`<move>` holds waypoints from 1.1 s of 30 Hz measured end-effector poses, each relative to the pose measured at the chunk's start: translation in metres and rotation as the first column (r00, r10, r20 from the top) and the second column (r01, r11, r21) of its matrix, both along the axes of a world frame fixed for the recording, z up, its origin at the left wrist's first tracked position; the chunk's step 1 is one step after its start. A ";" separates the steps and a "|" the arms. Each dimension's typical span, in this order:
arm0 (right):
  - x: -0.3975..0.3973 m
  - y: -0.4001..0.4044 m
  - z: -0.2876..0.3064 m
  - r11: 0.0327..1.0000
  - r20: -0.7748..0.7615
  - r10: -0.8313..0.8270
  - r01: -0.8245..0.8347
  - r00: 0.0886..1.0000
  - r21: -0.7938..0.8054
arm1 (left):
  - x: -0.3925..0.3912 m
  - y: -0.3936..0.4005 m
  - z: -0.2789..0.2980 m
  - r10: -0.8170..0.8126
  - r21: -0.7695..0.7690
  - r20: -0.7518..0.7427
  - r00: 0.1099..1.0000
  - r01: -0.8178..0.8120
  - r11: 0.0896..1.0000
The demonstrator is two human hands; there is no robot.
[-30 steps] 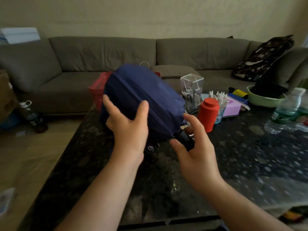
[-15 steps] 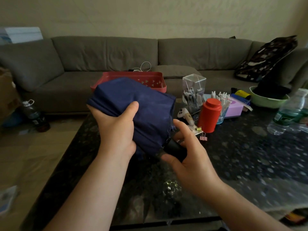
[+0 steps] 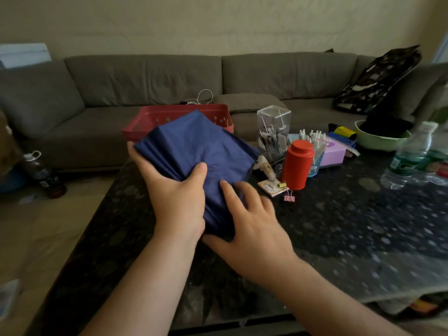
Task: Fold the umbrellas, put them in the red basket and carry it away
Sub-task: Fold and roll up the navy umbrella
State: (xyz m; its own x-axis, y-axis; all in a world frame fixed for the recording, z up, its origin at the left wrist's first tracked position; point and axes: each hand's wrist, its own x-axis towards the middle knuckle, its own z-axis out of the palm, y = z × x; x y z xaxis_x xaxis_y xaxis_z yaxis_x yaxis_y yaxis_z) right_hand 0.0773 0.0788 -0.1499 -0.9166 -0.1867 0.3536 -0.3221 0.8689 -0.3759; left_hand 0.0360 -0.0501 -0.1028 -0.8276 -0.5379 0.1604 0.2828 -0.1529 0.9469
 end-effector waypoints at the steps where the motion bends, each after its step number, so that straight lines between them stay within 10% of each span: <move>1: -0.002 -0.001 -0.005 0.999 0.063 -0.016 0.018 0.998 -0.040 | 0.000 0.004 0.000 0.001 0.065 0.019 1.000 -0.003 0.998; 6: -0.017 0.012 -0.007 0.996 0.028 -0.014 0.016 1.000 -0.092 | -0.006 0.005 0.000 -0.136 0.210 0.041 0.990 0.125 0.970; 9: -0.026 0.027 -0.004 0.994 0.030 -0.050 0.052 0.998 -0.094 | -0.008 -0.019 0.000 -0.086 -0.244 0.155 0.984 0.123 0.962; 11: -0.031 0.039 0.000 0.996 0.031 -0.070 0.071 0.997 -0.051 | -0.005 -0.039 0.001 0.075 -0.772 -0.035 0.997 -0.074 0.631; 14: -0.030 0.051 0.009 0.998 0.019 -0.042 0.041 0.999 0.052 | -0.004 -0.050 0.008 -0.197 -0.976 -0.217 0.956 -0.213 0.039; 18: -0.020 0.050 0.025 0.990 0.011 0.038 -0.039 0.999 0.134 | -0.010 -0.043 0.001 -0.332 -0.969 0.030 0.943 -0.054 -0.242; 33: -0.020 0.061 0.075 0.959 0.189 0.230 -0.189 0.955 -0.214 | -0.016 -0.037 0.004 -0.335 -0.910 -0.136 0.932 -0.251 -0.329</move>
State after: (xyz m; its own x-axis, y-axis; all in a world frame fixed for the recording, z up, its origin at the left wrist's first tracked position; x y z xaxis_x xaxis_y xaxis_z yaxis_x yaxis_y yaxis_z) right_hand 0.0577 0.1401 -0.0750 -0.9213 -0.3302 0.2054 -0.3846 0.6956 -0.6068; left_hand 0.0196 -0.0868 -0.0985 -0.5950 0.5960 0.5393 0.5485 0.7915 -0.2696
